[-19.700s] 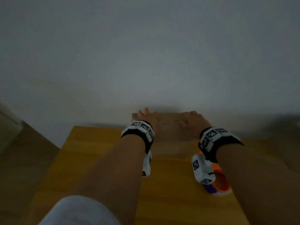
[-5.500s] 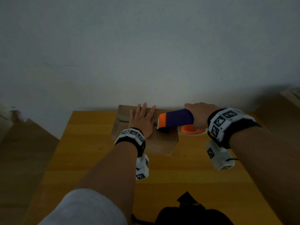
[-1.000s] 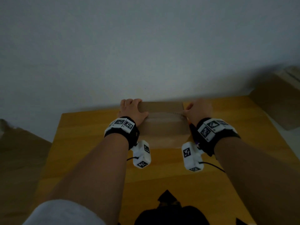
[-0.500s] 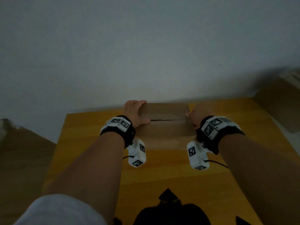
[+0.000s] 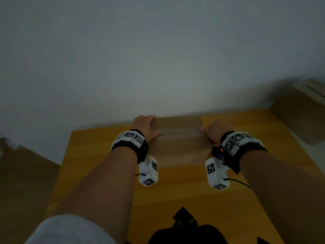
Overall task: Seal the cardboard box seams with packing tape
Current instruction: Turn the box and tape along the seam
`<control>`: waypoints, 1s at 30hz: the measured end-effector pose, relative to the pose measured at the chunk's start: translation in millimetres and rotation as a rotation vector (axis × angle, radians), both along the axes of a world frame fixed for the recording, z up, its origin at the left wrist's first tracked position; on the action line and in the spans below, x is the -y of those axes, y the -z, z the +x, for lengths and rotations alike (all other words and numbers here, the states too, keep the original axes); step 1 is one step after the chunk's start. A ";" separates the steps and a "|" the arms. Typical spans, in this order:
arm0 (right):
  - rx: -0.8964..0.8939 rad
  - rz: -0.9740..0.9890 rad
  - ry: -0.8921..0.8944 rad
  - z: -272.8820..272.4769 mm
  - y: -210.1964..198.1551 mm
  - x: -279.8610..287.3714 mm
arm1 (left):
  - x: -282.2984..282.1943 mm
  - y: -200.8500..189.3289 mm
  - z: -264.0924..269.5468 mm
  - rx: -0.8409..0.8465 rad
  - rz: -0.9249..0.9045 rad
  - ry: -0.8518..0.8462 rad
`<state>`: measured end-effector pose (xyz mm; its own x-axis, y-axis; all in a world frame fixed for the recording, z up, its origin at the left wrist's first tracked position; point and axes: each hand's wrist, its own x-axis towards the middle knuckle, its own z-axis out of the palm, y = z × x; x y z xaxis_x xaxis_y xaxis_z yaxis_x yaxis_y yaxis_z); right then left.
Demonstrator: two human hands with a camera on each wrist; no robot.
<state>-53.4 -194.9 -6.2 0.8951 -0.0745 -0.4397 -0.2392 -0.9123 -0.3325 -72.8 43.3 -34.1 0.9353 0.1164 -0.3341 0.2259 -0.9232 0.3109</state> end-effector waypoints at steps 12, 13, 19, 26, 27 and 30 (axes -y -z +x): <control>-0.202 0.167 0.073 -21.3 -8.9 15.3 | 10.4 -30.8 -8.3 -0.190 0.153 0.045; -0.221 0.178 0.096 -23.2 -9.3 14.5 | 10.8 -31.1 -10.3 -0.223 0.160 0.034; -0.129 0.322 0.119 -20.1 -2.5 14.0 | 9.0 -30.5 -19.1 -0.326 0.134 -0.014; -0.131 0.404 0.068 -21.5 3.9 5.3 | 19.0 -32.8 -35.3 -0.605 -0.164 -0.110; -0.121 0.402 0.050 -21.7 4.4 4.5 | 24.0 -35.8 -38.7 -0.653 -0.218 -0.123; -0.097 0.428 0.025 -21.8 5.1 4.3 | 32.7 -37.8 -44.9 -0.721 -0.293 -0.130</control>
